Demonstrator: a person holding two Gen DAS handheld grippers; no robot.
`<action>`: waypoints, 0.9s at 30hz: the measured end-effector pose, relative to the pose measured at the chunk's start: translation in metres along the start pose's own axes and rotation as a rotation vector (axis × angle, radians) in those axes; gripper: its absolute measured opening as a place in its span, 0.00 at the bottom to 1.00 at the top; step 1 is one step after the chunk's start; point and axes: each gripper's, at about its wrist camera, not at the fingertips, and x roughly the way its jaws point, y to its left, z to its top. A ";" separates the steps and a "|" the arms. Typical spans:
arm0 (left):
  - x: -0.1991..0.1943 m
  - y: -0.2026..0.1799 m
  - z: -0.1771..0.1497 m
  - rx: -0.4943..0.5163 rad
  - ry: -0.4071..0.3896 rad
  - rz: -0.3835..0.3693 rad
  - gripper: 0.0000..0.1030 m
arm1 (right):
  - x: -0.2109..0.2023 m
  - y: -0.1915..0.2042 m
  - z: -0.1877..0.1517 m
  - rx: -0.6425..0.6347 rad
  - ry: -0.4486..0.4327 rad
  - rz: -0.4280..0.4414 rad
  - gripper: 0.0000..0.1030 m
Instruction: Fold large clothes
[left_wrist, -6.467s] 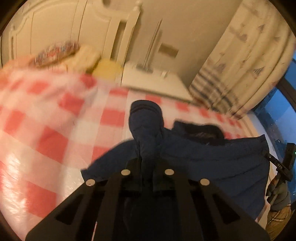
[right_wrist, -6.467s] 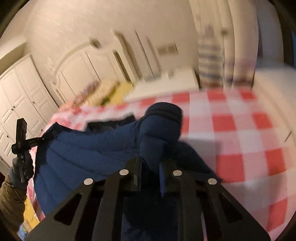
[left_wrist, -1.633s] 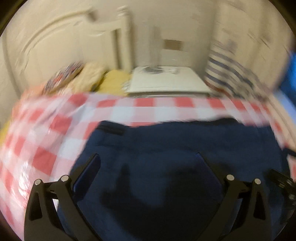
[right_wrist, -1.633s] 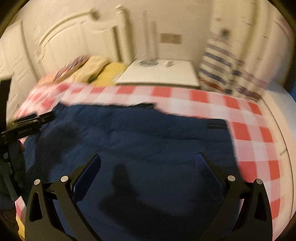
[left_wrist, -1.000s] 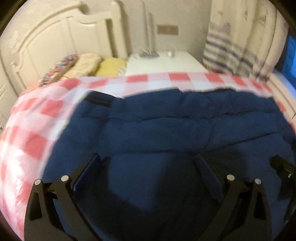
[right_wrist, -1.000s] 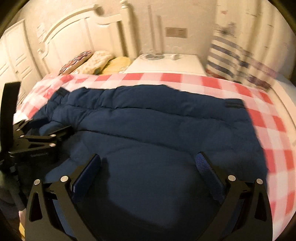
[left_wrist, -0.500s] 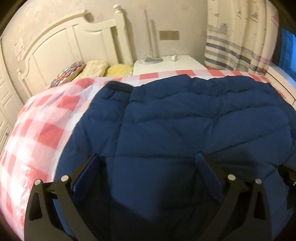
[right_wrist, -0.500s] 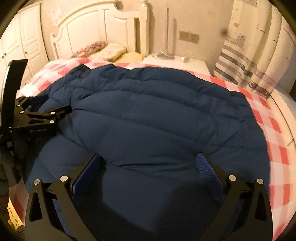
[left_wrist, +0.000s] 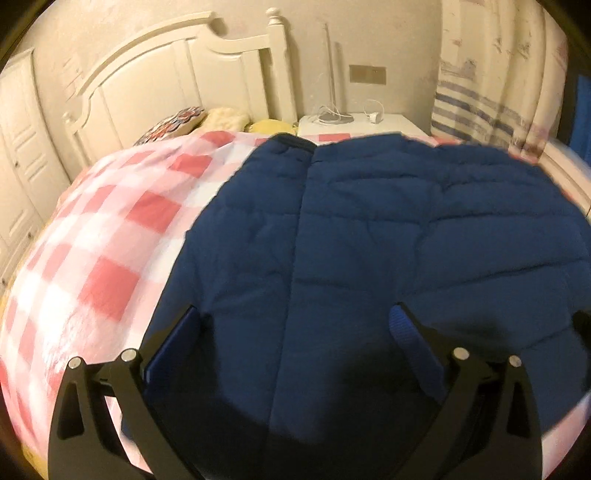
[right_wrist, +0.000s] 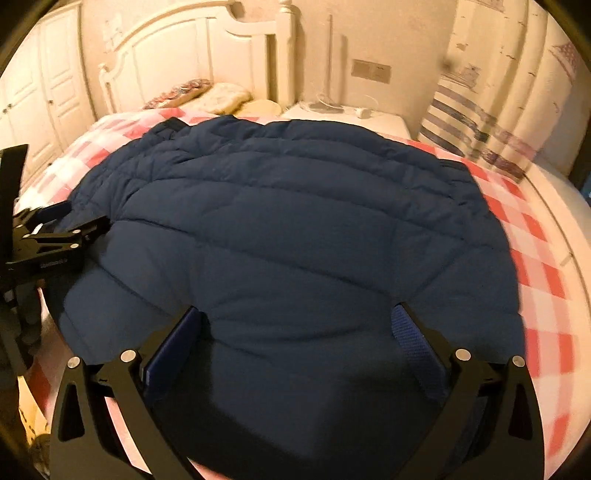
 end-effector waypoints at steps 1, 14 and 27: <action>-0.011 0.000 -0.003 -0.010 -0.022 -0.030 0.97 | -0.005 0.002 -0.002 -0.005 -0.012 0.013 0.95; -0.013 -0.051 -0.040 0.151 -0.029 -0.090 0.98 | -0.006 0.020 -0.029 -0.101 -0.039 0.001 0.95; -0.013 -0.050 -0.041 0.150 -0.037 -0.085 0.98 | -0.017 -0.058 -0.056 0.137 -0.075 -0.033 0.96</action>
